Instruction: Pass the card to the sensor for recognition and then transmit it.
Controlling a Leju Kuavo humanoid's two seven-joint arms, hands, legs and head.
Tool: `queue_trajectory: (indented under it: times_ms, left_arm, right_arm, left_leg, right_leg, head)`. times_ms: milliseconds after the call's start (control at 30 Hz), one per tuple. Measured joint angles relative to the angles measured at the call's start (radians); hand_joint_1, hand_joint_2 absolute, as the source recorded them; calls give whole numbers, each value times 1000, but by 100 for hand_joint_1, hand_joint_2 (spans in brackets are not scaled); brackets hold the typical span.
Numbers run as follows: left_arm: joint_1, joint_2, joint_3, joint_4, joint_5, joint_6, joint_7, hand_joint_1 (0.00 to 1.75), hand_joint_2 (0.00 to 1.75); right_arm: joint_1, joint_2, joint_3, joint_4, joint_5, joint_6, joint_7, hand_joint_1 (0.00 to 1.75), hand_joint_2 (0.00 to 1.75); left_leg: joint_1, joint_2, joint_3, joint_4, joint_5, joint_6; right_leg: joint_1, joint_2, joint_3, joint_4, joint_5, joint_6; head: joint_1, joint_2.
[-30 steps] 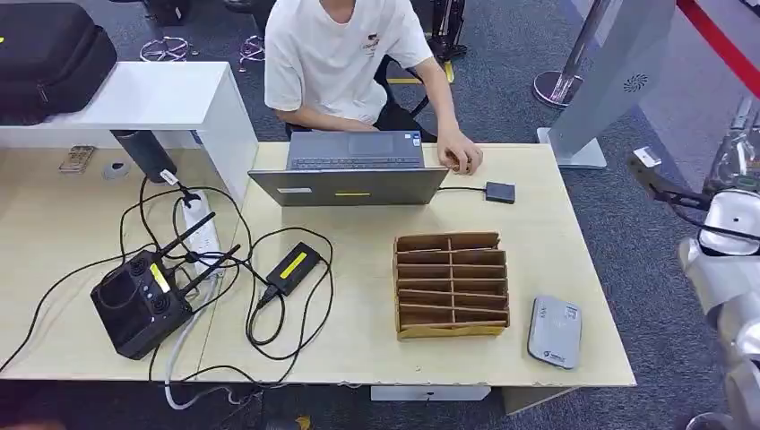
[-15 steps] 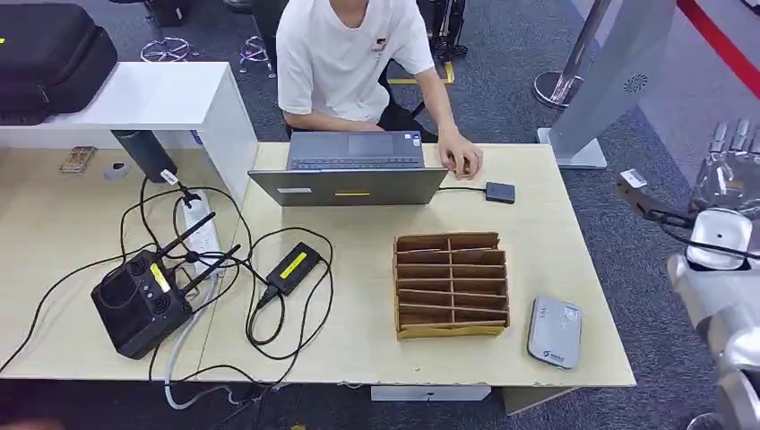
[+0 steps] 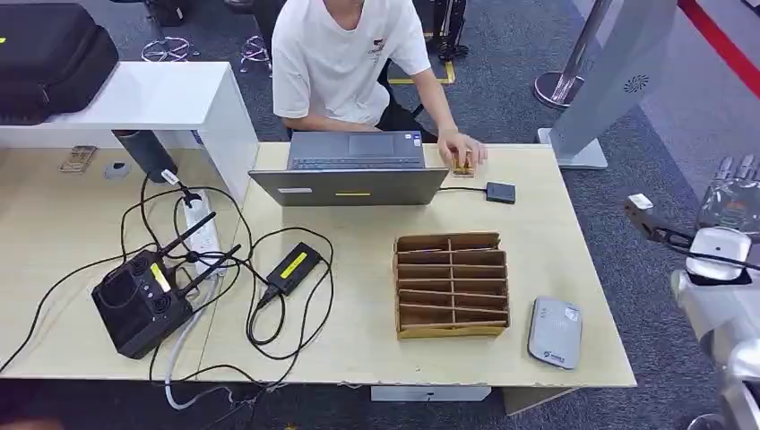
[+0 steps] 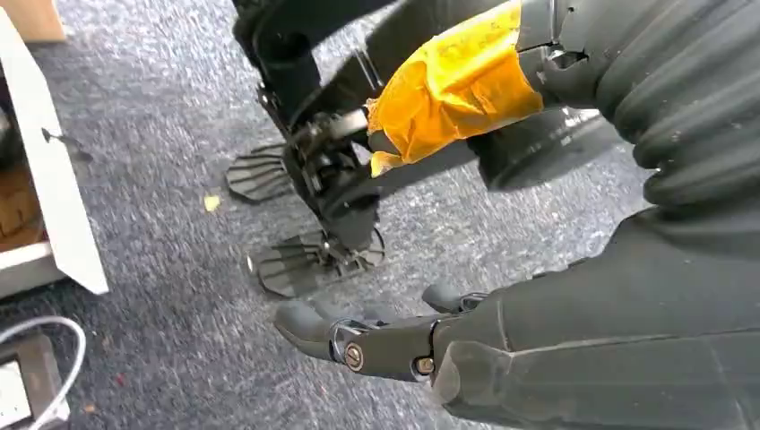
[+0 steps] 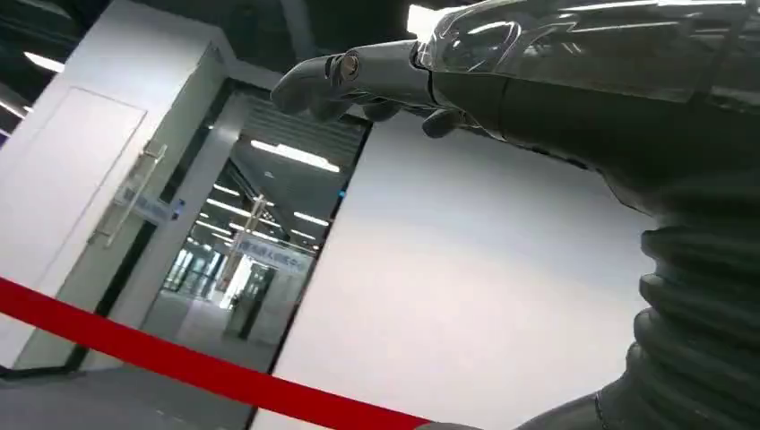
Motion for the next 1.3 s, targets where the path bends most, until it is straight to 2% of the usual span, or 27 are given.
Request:
queue_trajectory:
  times_ms: [133,233,300,467,633,767,1033,1300]
  left_arm:
    - [1,8,0,0,-9,-4,-9,0,175]
    - [8,13,-18,-2,-66,-6,-76,0,175]
    - [20,17,-33,-2,-91,10,-107,0,175]
    - [48,25,-55,-5,-113,18,-135,0,175]
    - [52,33,-63,-5,-81,12,-105,0,175]
    - [54,36,-63,-5,-72,6,-105,0,175]
    - [70,39,-63,-5,-53,-14,-115,0,175]
    - [71,42,-48,-5,-31,-41,-111,0,175]
  right_arm:
    - [13,-22,3,6,-2,33,16,0,175]
    - [41,-62,5,10,-8,89,49,0,175]
    - [70,-99,-1,11,-3,94,54,0,175]
    - [149,-179,-24,22,-10,95,58,0,175]
    - [237,-248,-64,33,-19,170,71,0,175]
    - [332,-278,-106,43,-56,170,79,0,175]
    - [543,-280,-197,55,-129,169,92,0,175]
    - [684,-195,-253,66,-172,167,90,0,175]
  left_leg:
    - [0,2,1,0,0,0]
    - [0,-2,1,0,0,0]
    - [0,-2,1,0,-1,0]
    - [0,-1,1,0,-3,-2]
    - [0,-2,1,0,-4,-3]
    - [0,-2,2,-1,-5,-3]
    - [0,-2,4,-3,-7,-5]
    - [3,-1,9,-4,-9,-9]
  right_leg:
    - [0,2,-1,0,0,0]
    - [0,-2,1,0,-1,0]
    - [0,-2,1,0,-2,-1]
    - [0,-1,1,-1,-3,-2]
    - [0,-3,1,-1,-4,-3]
    - [0,-3,1,0,-5,-4]
    - [1,-3,3,0,-8,-6]
    - [3,-2,5,0,-10,-10]
  head:
    - [0,0]
    - [0,0]
    - [0,0]
    - [0,0]
    - [0,0]
    - [0,0]
    - [0,0]
    - [0,0]
